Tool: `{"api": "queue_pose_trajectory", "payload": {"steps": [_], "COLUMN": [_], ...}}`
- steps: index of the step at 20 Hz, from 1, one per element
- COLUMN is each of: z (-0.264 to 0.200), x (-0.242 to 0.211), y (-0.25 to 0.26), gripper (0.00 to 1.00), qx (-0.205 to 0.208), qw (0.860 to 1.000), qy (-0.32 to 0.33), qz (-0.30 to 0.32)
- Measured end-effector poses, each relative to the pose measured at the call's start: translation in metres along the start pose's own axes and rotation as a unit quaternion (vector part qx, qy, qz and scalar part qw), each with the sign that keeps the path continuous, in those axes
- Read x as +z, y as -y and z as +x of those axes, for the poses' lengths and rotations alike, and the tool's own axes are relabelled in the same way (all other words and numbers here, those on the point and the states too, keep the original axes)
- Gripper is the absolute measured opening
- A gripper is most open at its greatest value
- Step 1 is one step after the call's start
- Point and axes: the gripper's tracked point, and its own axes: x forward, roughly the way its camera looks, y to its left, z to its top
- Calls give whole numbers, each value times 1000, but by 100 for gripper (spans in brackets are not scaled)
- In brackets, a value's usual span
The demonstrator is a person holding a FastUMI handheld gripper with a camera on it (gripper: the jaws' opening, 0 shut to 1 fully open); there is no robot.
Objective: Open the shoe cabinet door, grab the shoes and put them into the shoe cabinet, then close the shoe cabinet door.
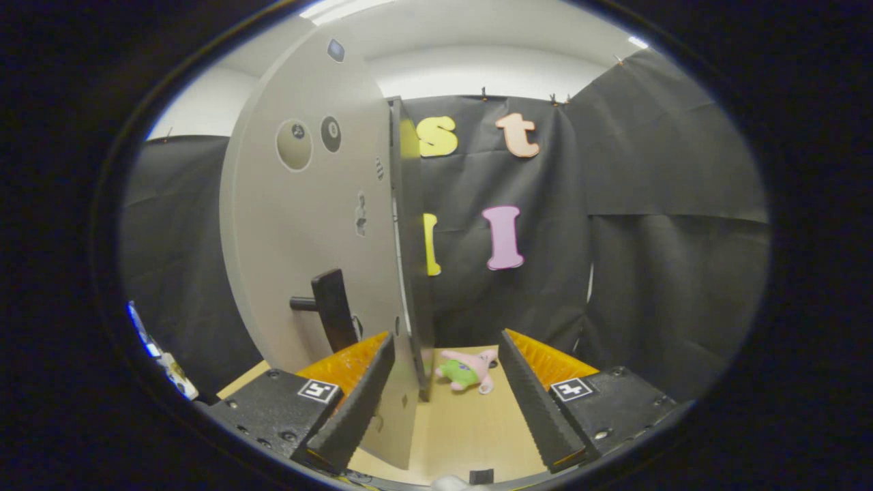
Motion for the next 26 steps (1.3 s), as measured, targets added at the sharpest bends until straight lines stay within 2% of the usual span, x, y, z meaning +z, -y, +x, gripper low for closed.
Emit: {"api": "queue_pose_trajectory", "payload": {"steps": [3, 10, 21, 26], "z": [-1, 2, 55, 63], "x": [1, -8, -27, -28], "y": [-12, -84, -212, -237], "gripper": [96, 96, 97, 99], "qx": [-6, -3, 10, 10], "qw": [1000, 1000, 999, 999], "qy": [3, -3, -19, -20], "qz": [-27, -13, -30, -23]}}
